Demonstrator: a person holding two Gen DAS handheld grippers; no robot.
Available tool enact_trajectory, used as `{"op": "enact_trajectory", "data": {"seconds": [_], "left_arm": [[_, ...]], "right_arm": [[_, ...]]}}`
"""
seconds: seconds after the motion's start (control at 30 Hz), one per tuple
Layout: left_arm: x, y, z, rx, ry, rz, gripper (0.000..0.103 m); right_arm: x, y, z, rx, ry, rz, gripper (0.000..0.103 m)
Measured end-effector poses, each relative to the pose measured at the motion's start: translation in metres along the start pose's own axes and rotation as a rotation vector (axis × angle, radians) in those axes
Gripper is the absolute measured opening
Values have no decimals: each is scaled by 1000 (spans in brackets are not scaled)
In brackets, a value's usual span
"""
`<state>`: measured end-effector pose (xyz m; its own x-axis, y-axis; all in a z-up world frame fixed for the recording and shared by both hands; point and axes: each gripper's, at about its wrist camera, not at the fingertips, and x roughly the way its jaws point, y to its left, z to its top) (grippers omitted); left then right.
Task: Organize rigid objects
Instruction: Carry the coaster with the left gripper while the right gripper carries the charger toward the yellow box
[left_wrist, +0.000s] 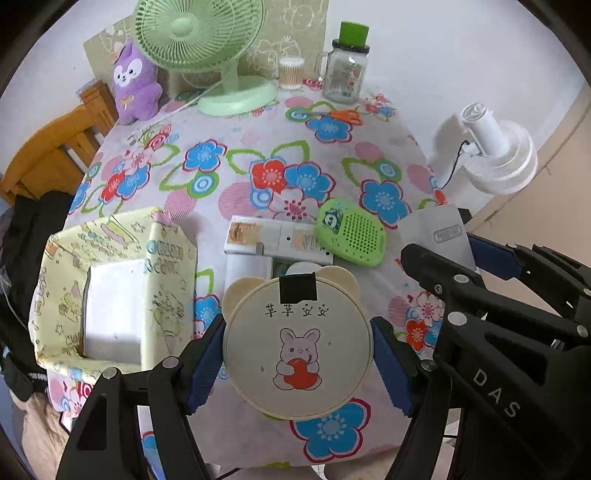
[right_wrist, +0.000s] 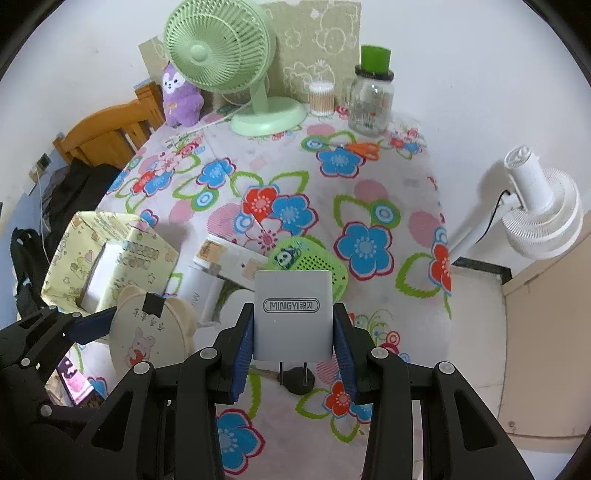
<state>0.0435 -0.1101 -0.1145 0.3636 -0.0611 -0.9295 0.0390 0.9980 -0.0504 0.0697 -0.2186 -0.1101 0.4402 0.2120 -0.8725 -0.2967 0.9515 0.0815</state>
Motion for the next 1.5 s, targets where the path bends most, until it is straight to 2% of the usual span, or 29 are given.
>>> {"op": "enact_trajectory", "data": {"seconds": [0.23, 0.57, 0.97, 1.5], "left_arm": [[-18, 15, 9, 71, -34, 33, 77], [-32, 41, 15, 115, -54, 4, 77], [-36, 82, 16, 164, -41, 13, 77], [-28, 136, 16, 185, -30, 6, 77]], "right_arm": [[-19, 17, 6, 59, -19, -31, 43], [-30, 45, 15, 101, -35, -69, 43], [-23, 86, 22, 140, -12, -71, 43], [-4, 141, 35, 120, -3, -106, 43]]}}
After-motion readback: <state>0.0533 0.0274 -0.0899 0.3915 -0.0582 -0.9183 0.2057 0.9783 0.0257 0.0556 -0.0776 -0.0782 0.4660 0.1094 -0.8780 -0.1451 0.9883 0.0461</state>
